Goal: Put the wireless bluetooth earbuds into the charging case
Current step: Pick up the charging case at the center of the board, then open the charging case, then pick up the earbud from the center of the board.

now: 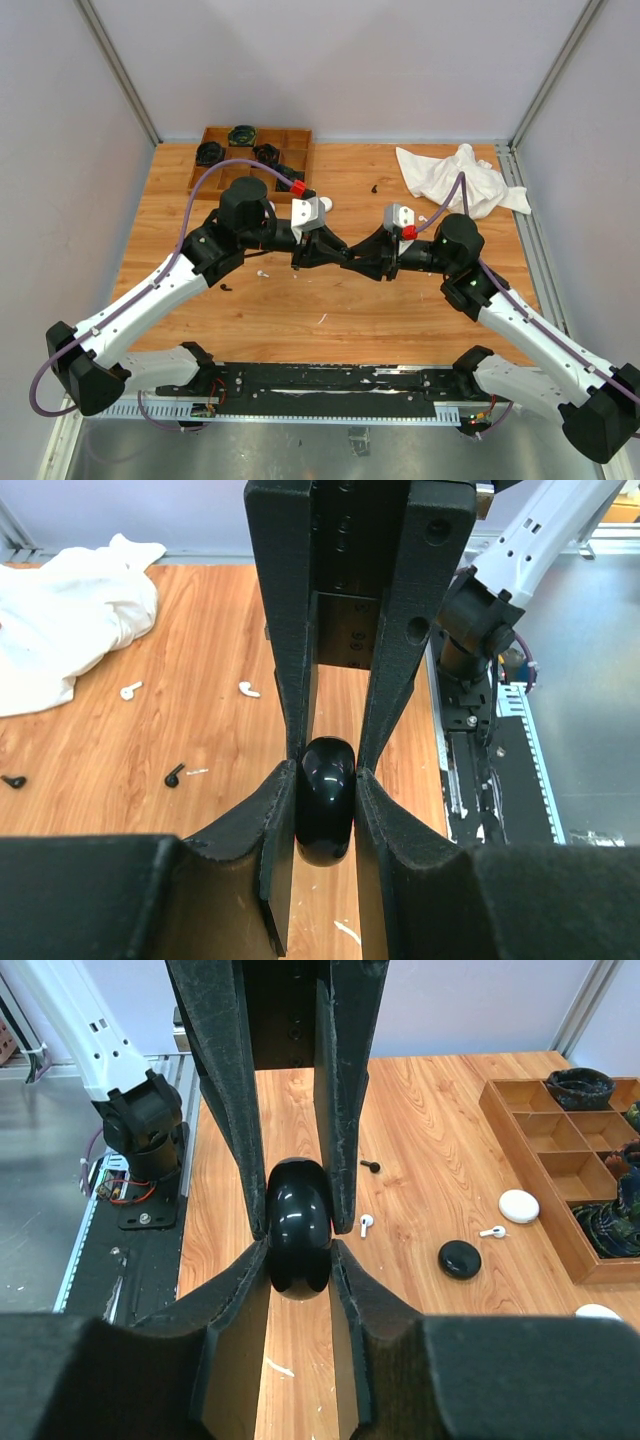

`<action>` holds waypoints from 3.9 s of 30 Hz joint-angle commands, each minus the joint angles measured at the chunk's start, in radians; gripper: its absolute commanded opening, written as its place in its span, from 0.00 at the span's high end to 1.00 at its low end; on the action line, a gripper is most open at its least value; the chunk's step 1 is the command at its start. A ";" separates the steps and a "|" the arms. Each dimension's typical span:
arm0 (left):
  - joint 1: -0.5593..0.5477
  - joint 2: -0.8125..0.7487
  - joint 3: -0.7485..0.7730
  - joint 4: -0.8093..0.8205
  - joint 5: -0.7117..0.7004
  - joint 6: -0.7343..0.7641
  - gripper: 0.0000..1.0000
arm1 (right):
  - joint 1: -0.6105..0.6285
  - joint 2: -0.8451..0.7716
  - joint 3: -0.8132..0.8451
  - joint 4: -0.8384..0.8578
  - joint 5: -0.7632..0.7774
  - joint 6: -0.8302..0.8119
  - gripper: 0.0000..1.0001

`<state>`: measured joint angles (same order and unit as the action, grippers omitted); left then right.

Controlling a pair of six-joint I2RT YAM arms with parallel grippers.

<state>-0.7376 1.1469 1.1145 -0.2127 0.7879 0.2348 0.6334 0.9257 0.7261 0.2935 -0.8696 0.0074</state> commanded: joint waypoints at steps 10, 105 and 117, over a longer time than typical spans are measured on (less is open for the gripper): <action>-0.009 -0.036 -0.034 0.075 0.009 -0.031 0.86 | 0.014 -0.010 -0.034 0.053 0.002 0.017 0.99; 0.295 -0.086 -0.423 -0.301 -1.115 -0.989 0.01 | 0.012 -0.132 -0.284 0.119 0.290 -0.035 0.99; 0.444 -0.034 -0.441 -0.424 -1.180 -1.115 0.01 | 0.011 -0.141 -0.295 0.125 0.282 -0.017 0.99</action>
<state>-0.3340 1.1053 0.6876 -0.5861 -0.3389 -0.8253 0.6334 0.7994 0.4454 0.4049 -0.5823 -0.0063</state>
